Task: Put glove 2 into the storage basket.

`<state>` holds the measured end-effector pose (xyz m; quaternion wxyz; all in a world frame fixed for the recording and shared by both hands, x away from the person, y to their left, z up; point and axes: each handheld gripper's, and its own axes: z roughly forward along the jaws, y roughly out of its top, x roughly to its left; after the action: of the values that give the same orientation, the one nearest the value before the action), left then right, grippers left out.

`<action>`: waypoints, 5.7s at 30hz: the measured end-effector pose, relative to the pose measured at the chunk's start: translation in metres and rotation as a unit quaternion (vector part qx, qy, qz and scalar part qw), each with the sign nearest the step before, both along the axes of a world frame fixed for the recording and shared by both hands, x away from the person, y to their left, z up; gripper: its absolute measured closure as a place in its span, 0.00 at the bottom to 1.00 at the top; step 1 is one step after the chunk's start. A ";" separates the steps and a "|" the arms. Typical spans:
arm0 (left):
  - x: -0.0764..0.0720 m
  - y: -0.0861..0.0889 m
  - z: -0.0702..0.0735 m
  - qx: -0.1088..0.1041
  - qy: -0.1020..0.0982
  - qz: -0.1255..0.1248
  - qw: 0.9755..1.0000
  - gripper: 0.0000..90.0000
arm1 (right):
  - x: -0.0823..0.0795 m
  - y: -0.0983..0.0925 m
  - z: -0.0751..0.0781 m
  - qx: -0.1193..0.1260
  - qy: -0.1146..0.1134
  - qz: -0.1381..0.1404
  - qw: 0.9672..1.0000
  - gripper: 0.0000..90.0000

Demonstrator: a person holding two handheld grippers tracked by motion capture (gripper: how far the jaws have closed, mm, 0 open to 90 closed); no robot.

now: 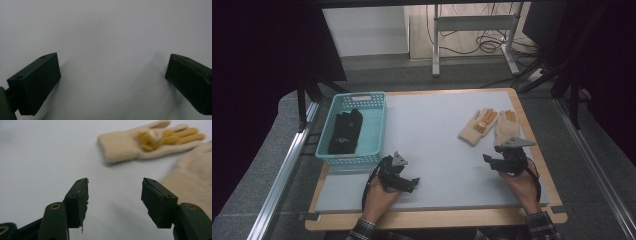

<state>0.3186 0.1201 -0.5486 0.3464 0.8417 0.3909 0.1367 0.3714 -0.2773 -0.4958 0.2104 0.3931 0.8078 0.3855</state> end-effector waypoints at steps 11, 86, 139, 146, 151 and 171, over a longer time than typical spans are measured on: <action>0.000 0.000 0.000 -0.001 0.000 0.000 1.000 0.00 | 0.052 -0.044 0.014 -0.025 -0.001 -0.062 0.998 0.41; 0.000 0.000 0.000 0.000 -0.002 0.000 1.000 0.00 | 0.002 0.112 0.002 0.013 0.023 0.105 0.994 0.55; 0.000 0.000 0.000 -0.001 -0.001 0.001 1.000 0.00 | 0.109 0.026 -0.004 -0.003 0.026 -0.065 0.998 0.43; 0.000 0.000 0.000 -0.001 -0.001 0.000 1.000 0.00 | 0.128 0.033 -0.019 0.020 0.055 -0.089 0.994 0.41; 0.000 0.000 0.000 0.000 -0.001 0.000 1.000 0.00 | 0.128 0.046 -0.026 -0.038 0.021 -0.106 0.993 0.59; 0.000 0.000 0.000 -0.001 -0.001 0.001 1.000 0.00 | 0.092 0.036 0.027 -0.012 -0.010 -0.032 0.999 0.65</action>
<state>0.3185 0.1204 -0.5487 0.3472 0.8411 0.3914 0.1372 0.4637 -0.2414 -0.4687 0.2353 0.4126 0.7971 0.3729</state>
